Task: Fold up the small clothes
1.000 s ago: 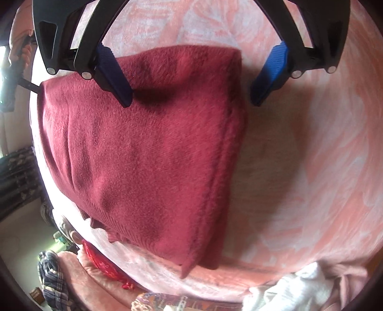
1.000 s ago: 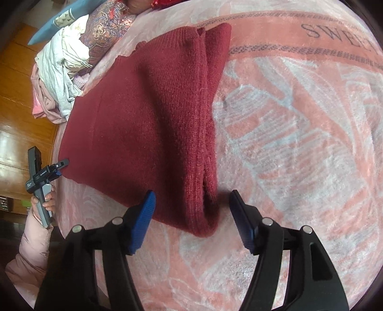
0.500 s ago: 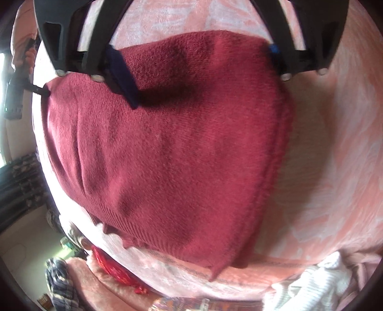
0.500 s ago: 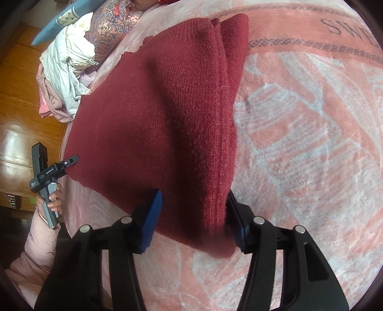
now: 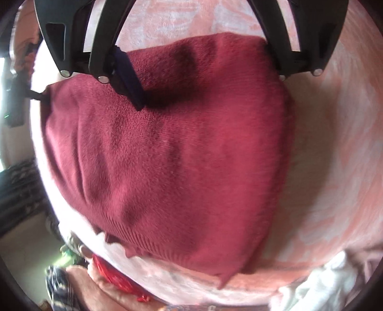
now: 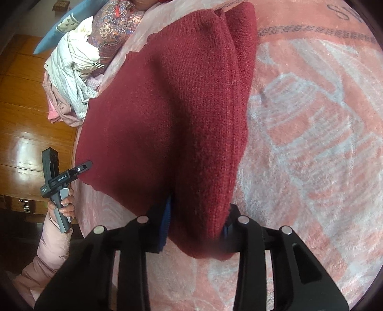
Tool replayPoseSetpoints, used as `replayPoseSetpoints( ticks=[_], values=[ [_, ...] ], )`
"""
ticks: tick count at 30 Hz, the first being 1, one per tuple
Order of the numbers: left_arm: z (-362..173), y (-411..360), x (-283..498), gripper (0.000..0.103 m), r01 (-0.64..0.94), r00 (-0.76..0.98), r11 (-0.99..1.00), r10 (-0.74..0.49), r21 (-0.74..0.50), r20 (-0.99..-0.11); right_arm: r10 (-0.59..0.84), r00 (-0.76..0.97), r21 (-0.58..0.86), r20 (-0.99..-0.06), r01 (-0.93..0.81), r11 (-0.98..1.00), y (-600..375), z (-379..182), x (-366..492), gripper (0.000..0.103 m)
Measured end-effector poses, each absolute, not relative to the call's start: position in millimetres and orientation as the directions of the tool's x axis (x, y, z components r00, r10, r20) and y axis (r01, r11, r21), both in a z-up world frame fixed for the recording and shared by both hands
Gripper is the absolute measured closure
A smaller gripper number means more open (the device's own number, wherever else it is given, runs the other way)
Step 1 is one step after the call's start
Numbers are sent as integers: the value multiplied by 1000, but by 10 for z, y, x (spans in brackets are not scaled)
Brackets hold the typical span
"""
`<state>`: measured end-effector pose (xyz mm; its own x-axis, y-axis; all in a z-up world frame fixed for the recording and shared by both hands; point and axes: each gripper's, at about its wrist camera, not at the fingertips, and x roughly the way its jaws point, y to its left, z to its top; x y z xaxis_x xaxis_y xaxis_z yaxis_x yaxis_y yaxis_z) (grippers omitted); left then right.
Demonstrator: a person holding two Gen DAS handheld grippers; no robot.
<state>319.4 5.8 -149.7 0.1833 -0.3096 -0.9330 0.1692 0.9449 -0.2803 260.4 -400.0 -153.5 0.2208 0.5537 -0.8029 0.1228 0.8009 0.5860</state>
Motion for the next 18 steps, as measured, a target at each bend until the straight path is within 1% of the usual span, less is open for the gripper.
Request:
replayPoseSetpoints(
  ticks=[1,2,3,4,5,6,7,11,18],
  values=[
    [-1499,26,3191,24,171,190,950,-292,-262,-937,533,218,564,-818,113,818,-3971,-1509,2601,78],
    [-1493,18,3187,36,168,198,955,-277,-245,-940,527,217,556,-822,103,825,-3952,-1479,2590,82],
    [-1470,30,3182,43,160,212,960,-262,-231,-942,521,220,550,-824,92,830,-3931,-1433,2573,83],
    [-1441,58,3176,60,157,216,958,-270,-239,-938,512,226,540,-829,85,837,-3918,-1387,2553,84],
    [-1396,105,3167,74,151,220,955,-284,-255,-933,503,233,531,-832,75,844,-3906,-1341,2535,84],
    [-1367,131,3156,78,150,220,951,-298,-270,-929,495,241,523,-835,65,850,-3901,-1279,2508,85],
    [-1327,156,3138,81,153,224,948,-308,-279,-925,494,248,522,-833,59,851,-3897,-1225,2482,85],
    [-1149,187,3014,85,163,248,942,-328,-294,-912,494,271,523,-826,44,851,-3918,-1038,2341,86],
    [-997,194,2588,86,191,164,912,-396,-364,-904,485,224,502,-845,22,865,-3954,-832,1761,87]
  ],
)
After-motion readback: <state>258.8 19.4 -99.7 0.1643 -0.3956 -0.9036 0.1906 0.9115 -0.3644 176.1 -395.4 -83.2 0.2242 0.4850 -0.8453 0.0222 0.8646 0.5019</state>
